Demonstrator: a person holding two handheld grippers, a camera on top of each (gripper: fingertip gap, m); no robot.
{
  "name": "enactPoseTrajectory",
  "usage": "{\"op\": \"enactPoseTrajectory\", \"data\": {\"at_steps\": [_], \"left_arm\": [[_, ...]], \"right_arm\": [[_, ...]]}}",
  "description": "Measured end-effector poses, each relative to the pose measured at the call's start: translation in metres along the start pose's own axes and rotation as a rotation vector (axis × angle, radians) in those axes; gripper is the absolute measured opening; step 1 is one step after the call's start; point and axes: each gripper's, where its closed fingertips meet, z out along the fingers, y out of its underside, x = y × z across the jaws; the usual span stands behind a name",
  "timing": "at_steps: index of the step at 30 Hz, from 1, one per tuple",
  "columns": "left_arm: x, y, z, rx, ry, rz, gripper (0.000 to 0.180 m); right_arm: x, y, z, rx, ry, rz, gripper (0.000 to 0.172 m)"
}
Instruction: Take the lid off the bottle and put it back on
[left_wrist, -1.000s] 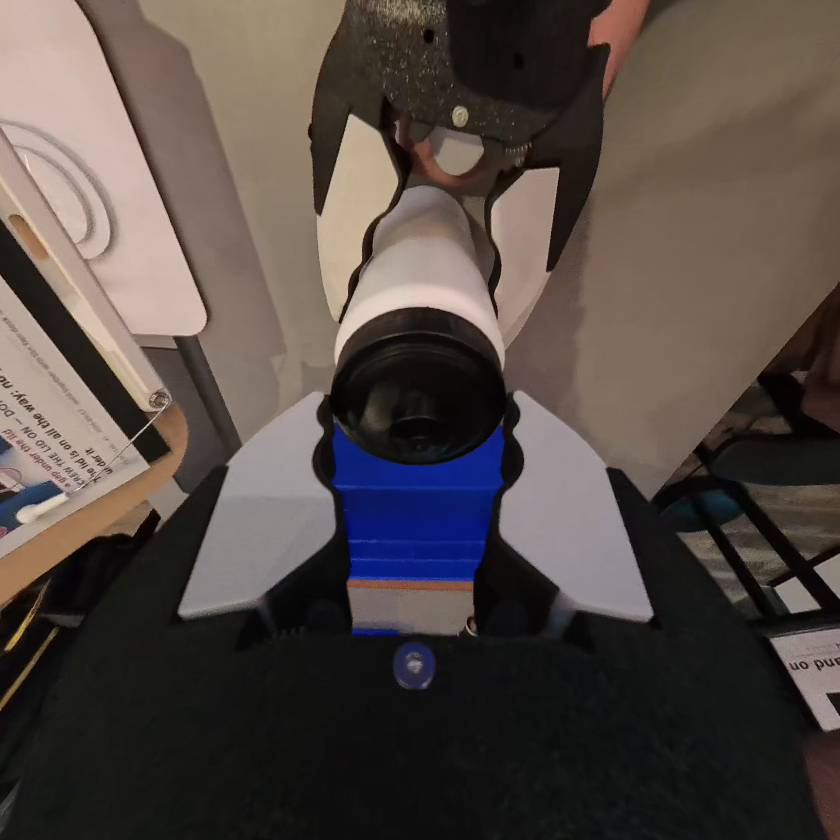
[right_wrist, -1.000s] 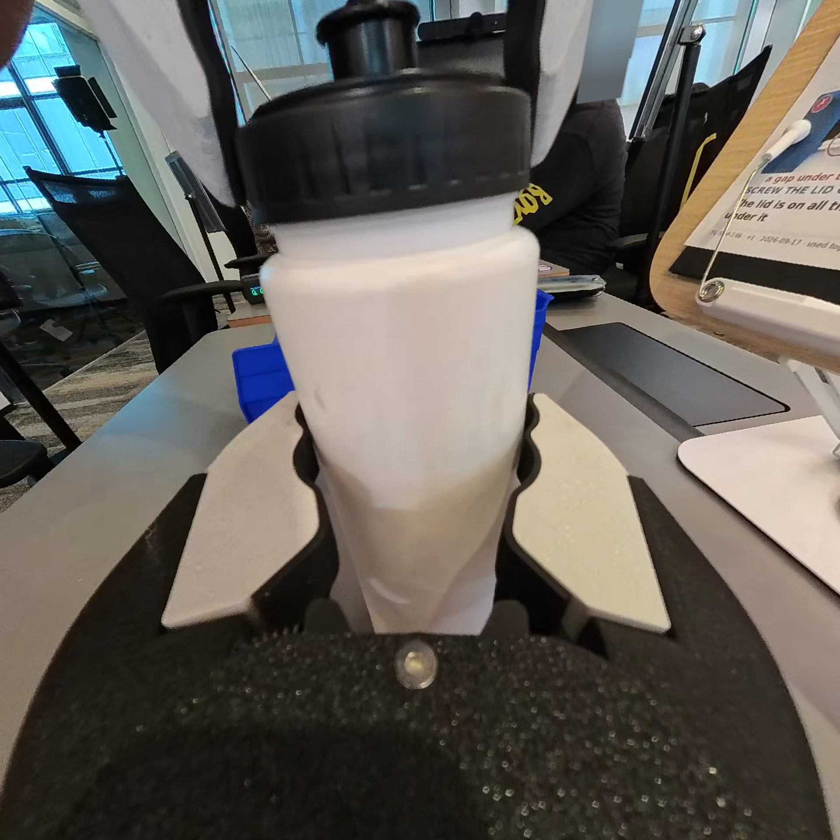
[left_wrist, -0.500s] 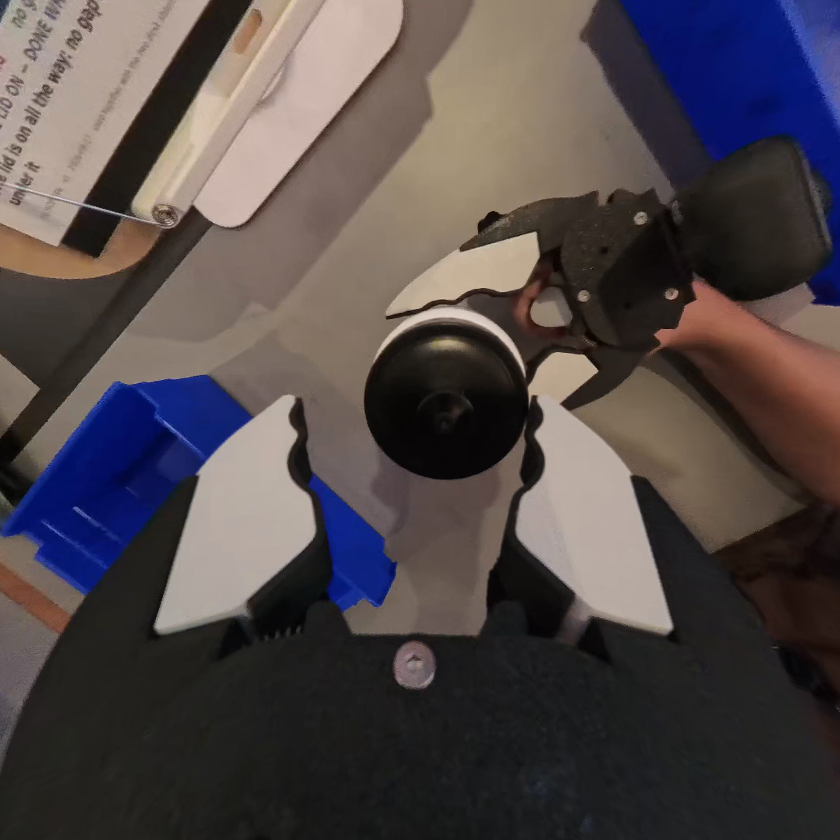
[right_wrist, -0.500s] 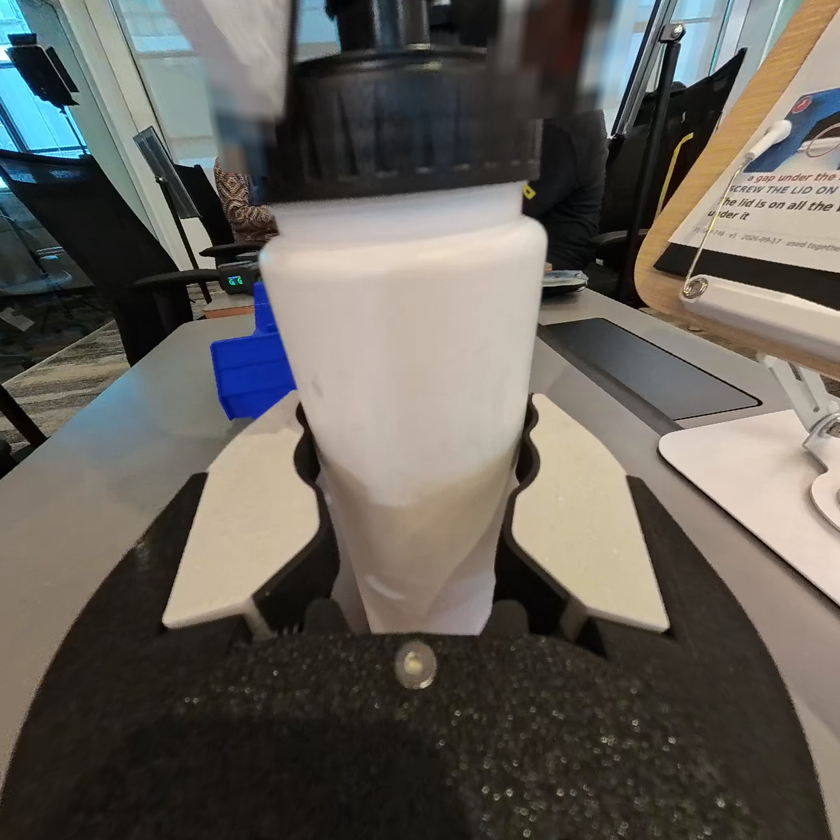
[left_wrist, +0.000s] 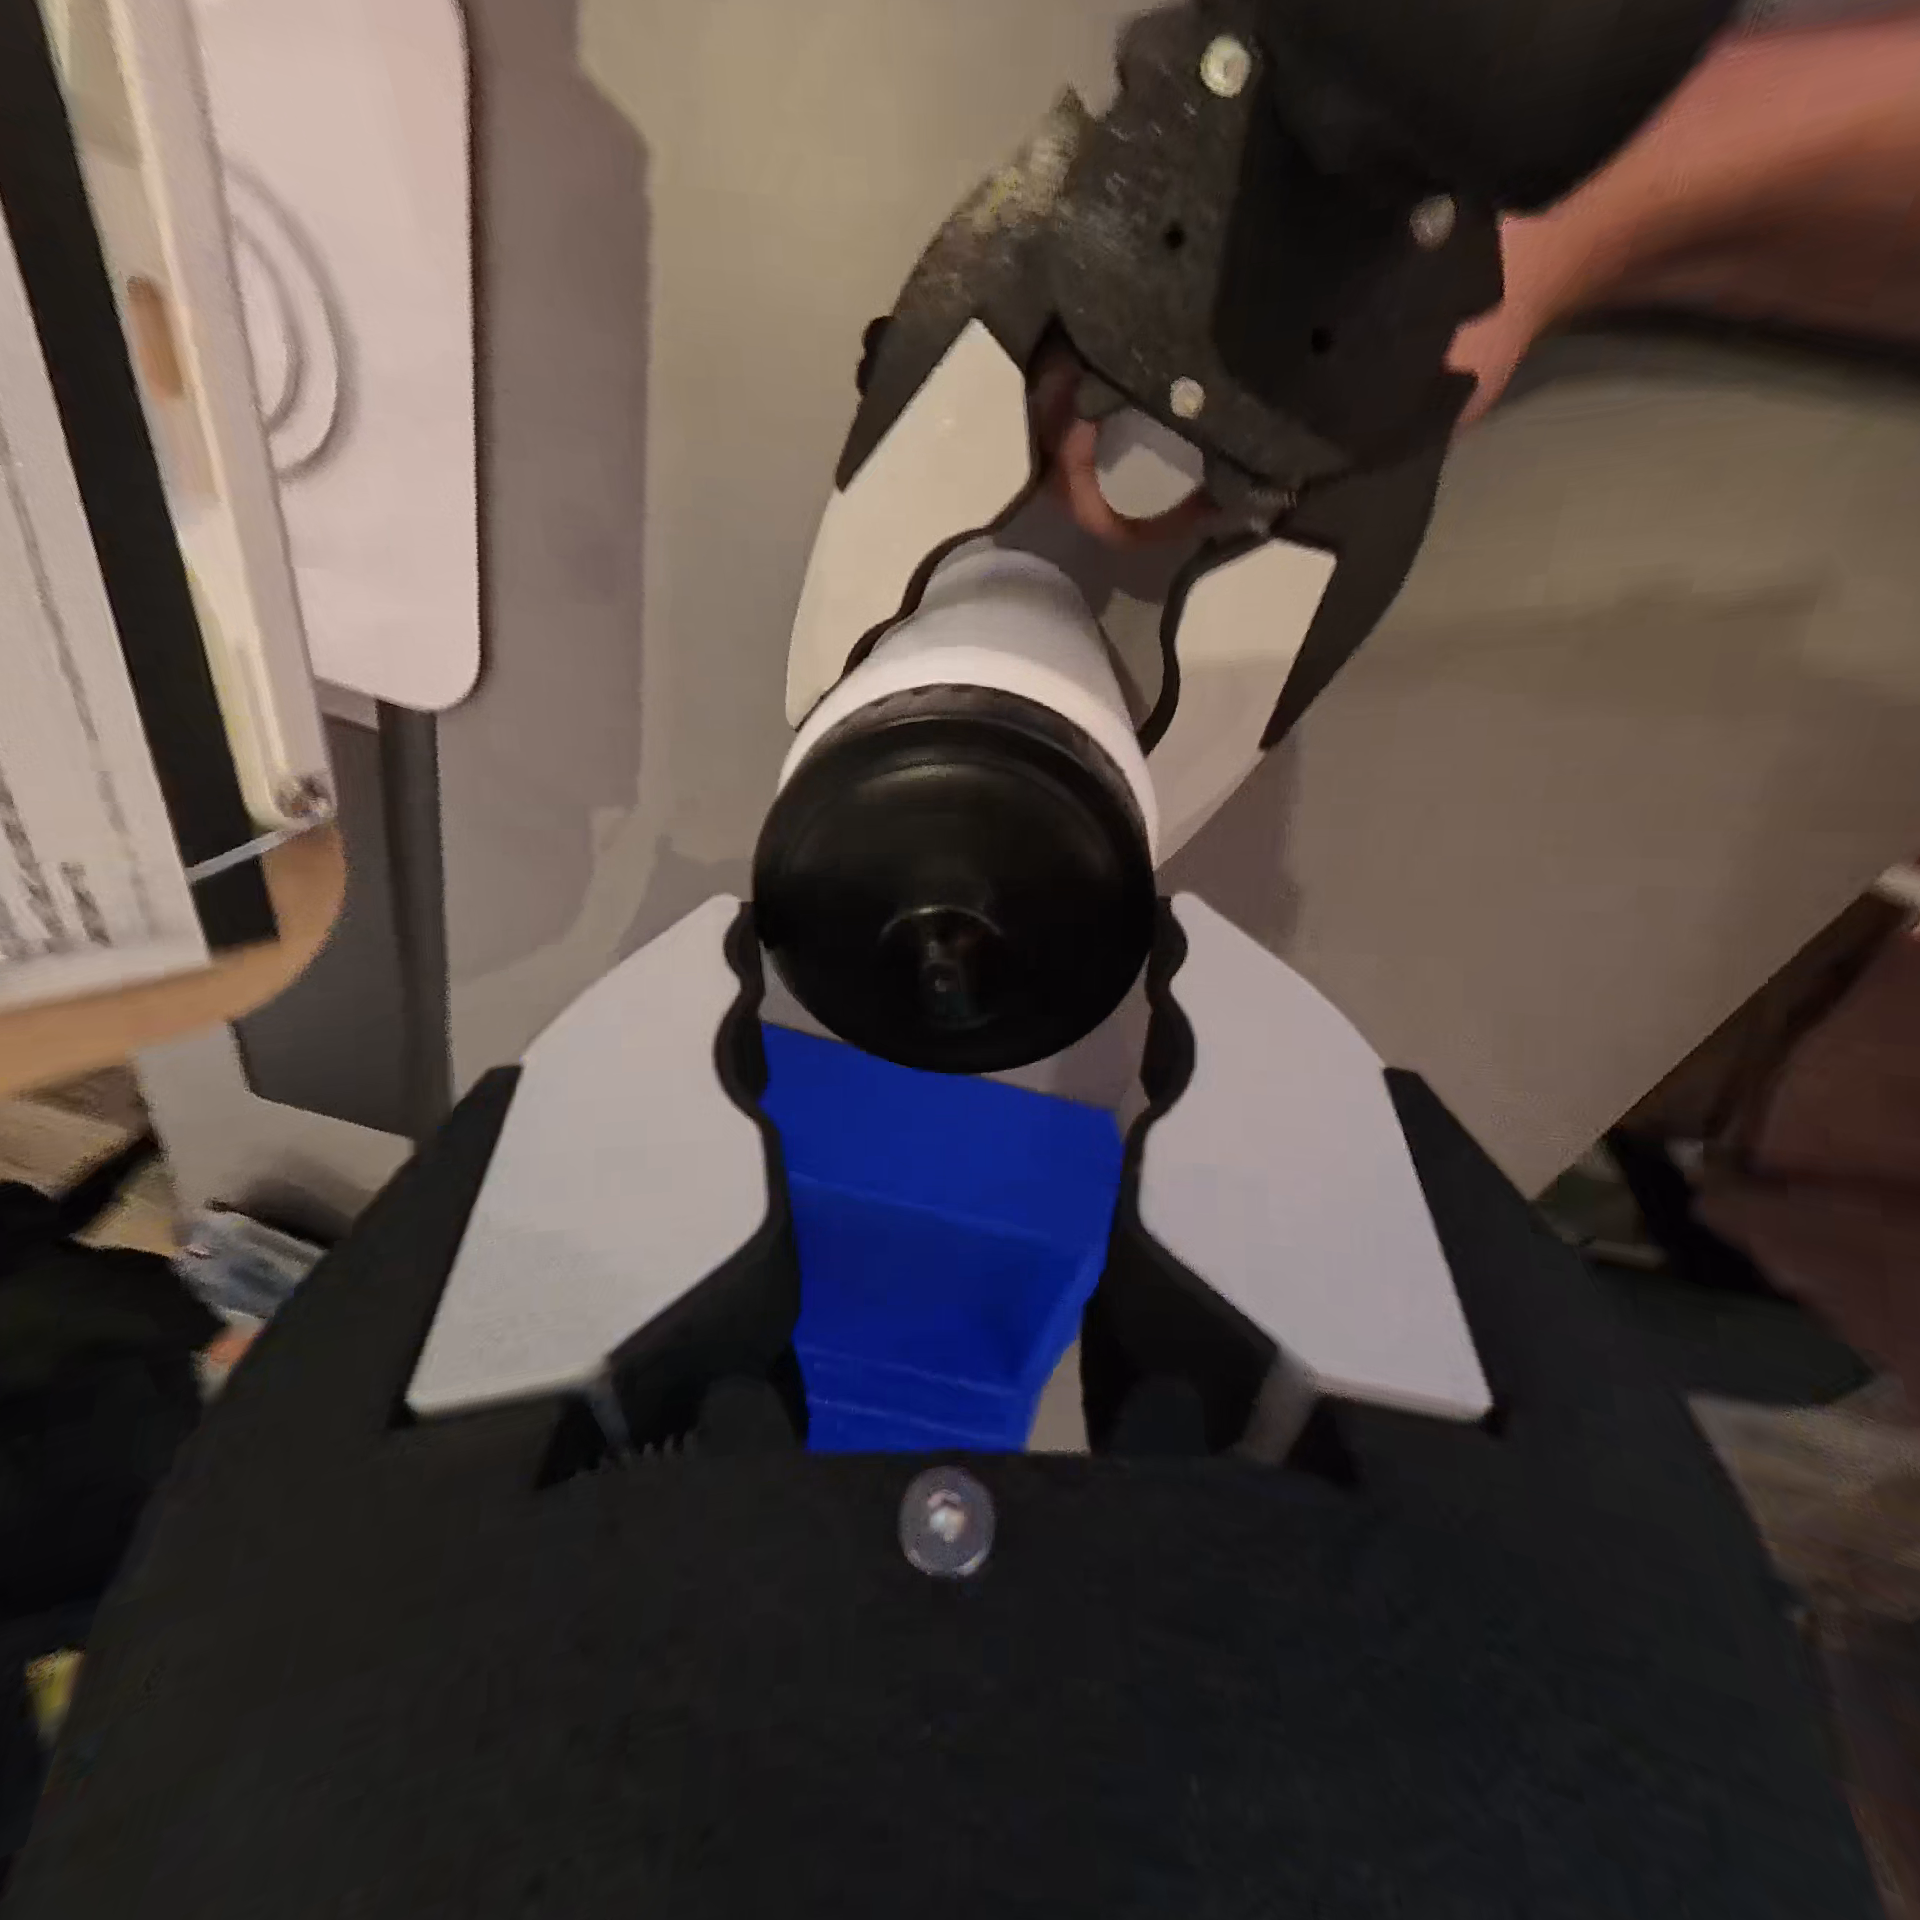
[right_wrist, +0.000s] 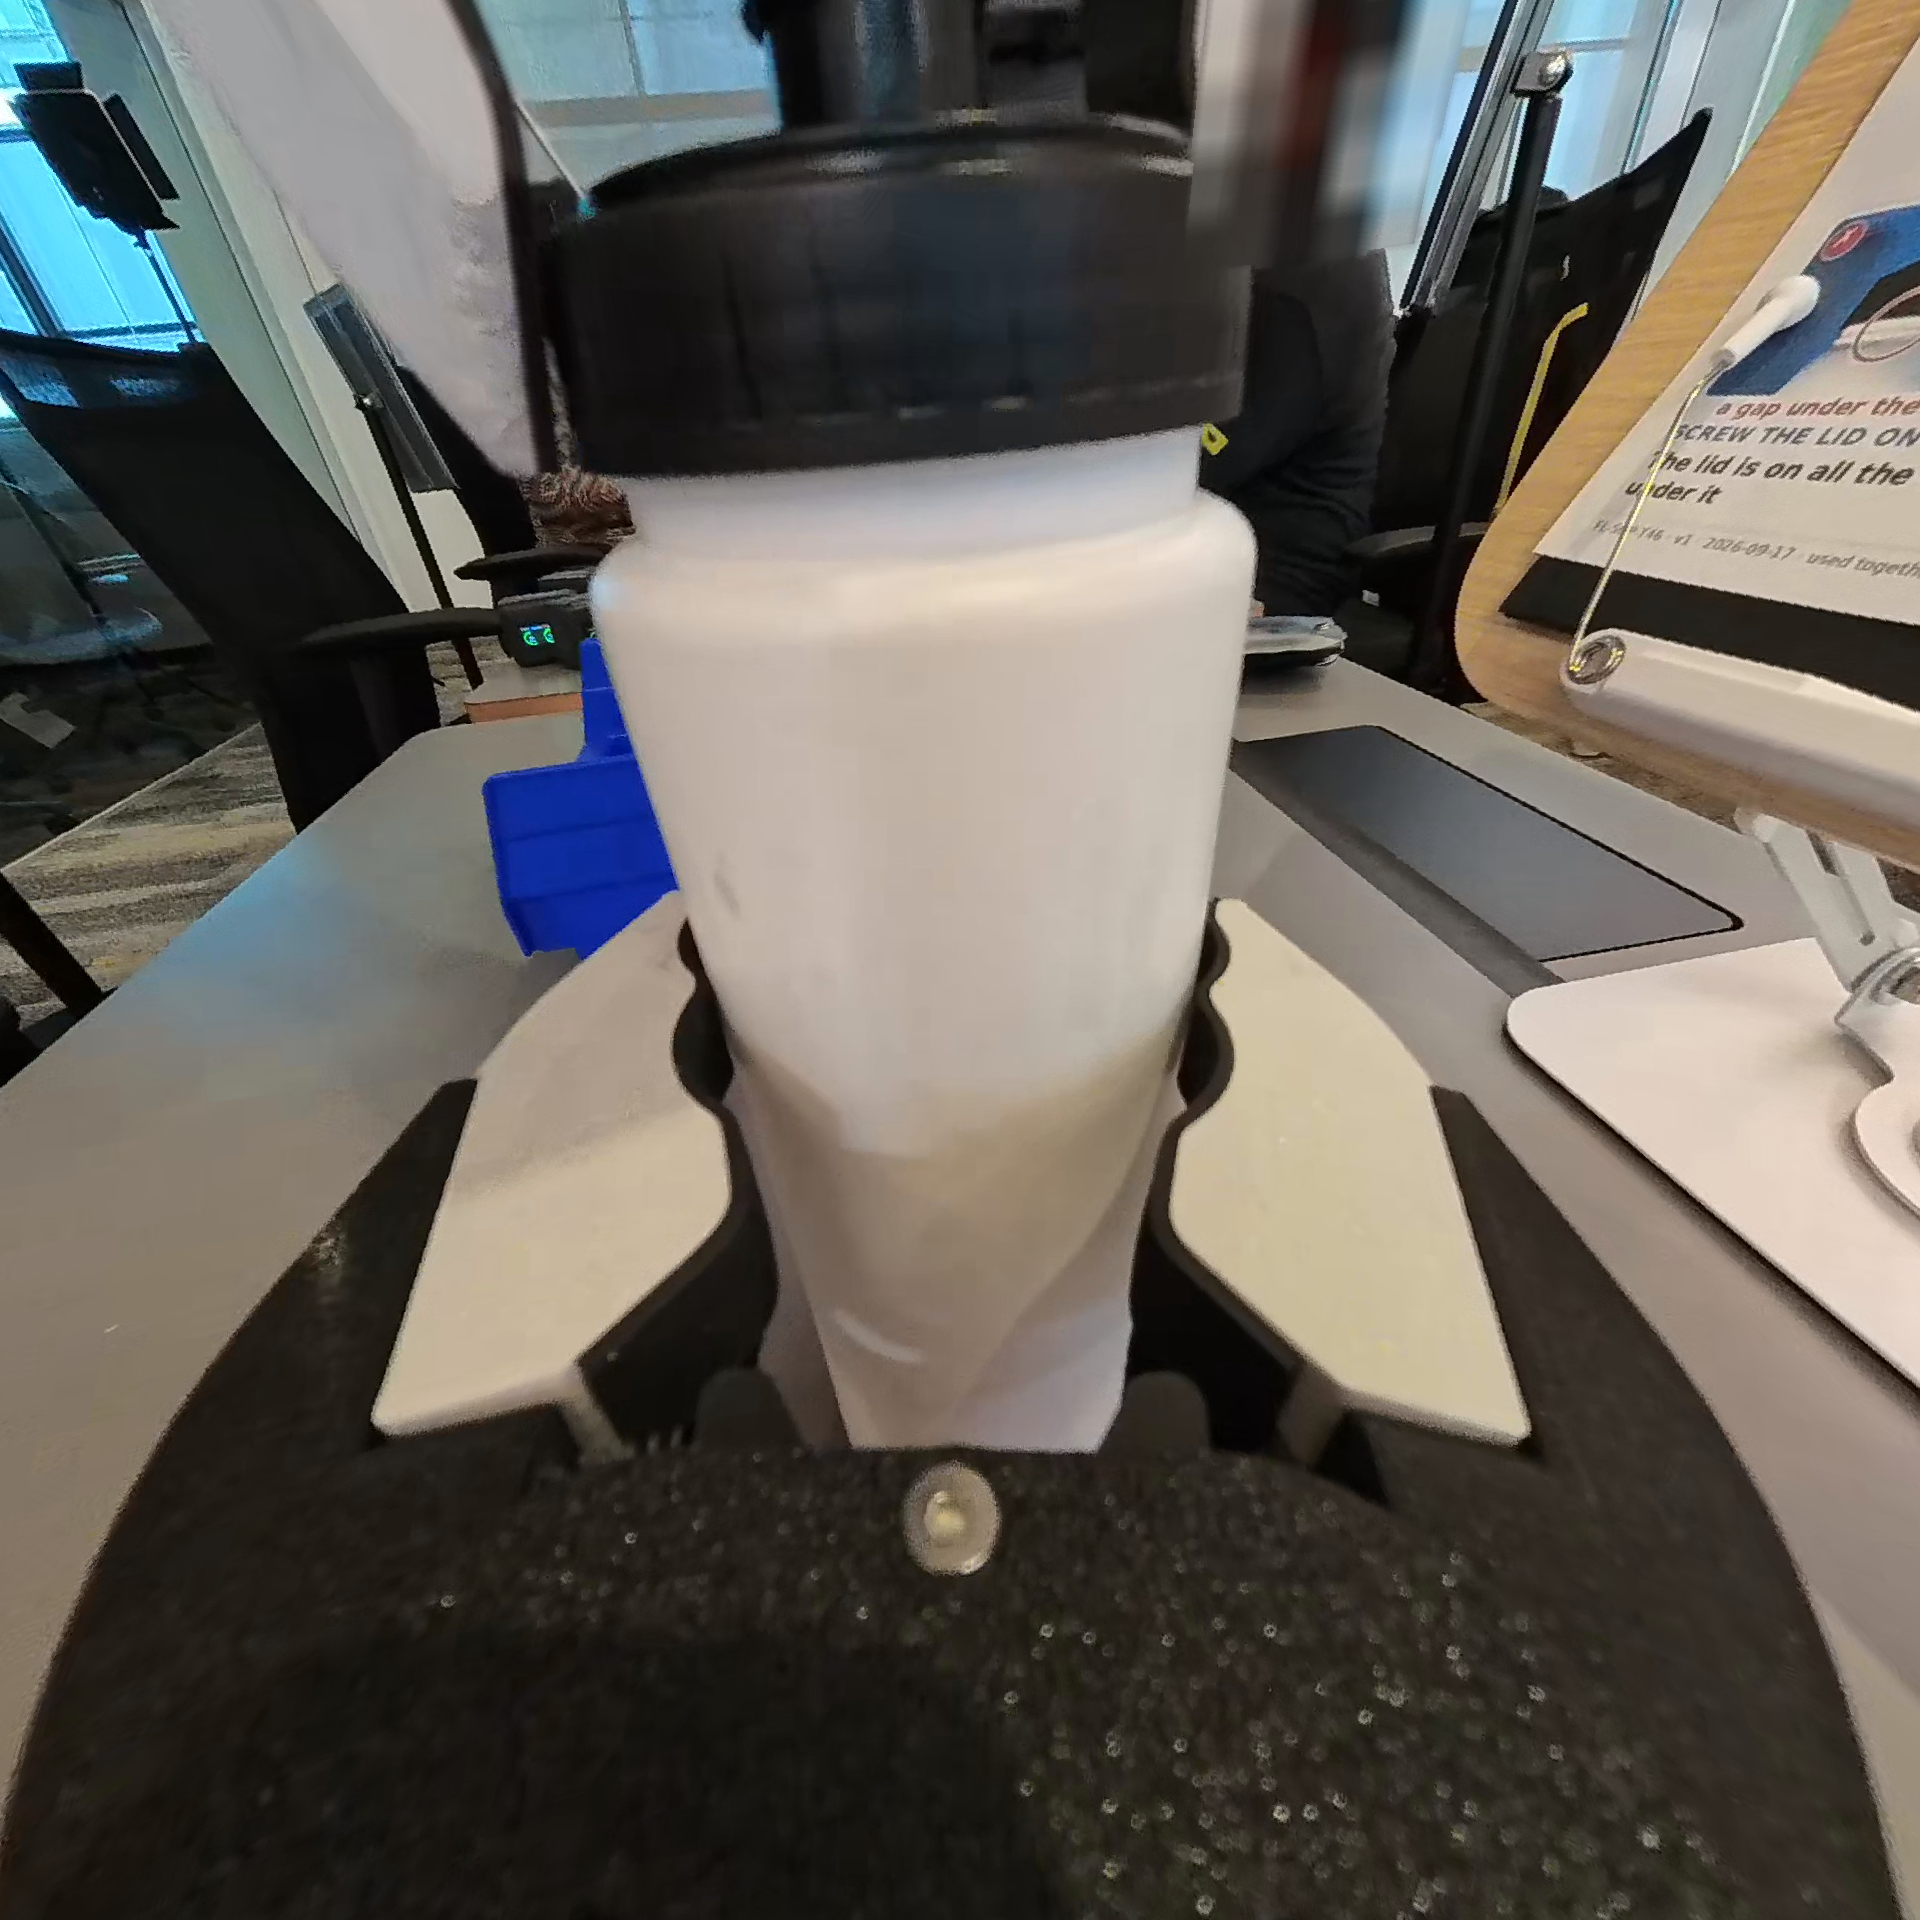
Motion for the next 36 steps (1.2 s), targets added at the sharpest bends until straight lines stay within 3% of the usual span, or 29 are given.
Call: {"op": "enactPoseTrajectory", "data": {"at_steps": [4,7,9,12,14,17,21,29,36], "left_arm": [[-0.003,0.003,0.001,-0.07,-0.046,0.254,0.071],[-0.004,0.007,-0.002,-0.151,-0.089,0.243,0.07],[-0.005,0.007,-0.005,-0.158,-0.134,0.198,0.085],[0.005,-0.007,-0.008,-0.051,-0.114,0.055,0.097],[0.004,-0.015,-0.011,0.025,-0.115,-0.139,0.107],[0.007,-0.023,-0.015,0.144,-0.035,-0.479,0.096],[-0.008,-0.014,-0.016,0.189,-0.14,-0.571,0.091],[-0.001,-0.007,-0.004,0.134,-0.074,-0.548,0.068],[0.0,-0.006,-0.003,0.054,-0.059,-0.171,0.068]], "right_arm": [[0.0,0.0,0.0,0.003,-0.004,0.001,0.086],[0.0,0.0,0.001,0.004,-0.003,0.002,0.086],[0.0,0.0,0.0,0.006,-0.004,0.001,0.086],[0.001,0.0,0.0,0.004,-0.002,0.001,0.086],[0.001,0.0,0.0,0.005,-0.001,0.001,0.086],[0.001,0.0,0.0,0.004,-0.001,0.001,0.086],[0.001,0.0,0.0,0.003,0.0,0.002,0.086],[0.001,0.0,0.001,-0.001,-0.001,0.003,0.086],[0.001,0.0,0.0,0.0,-0.004,0.003,0.086]]}}
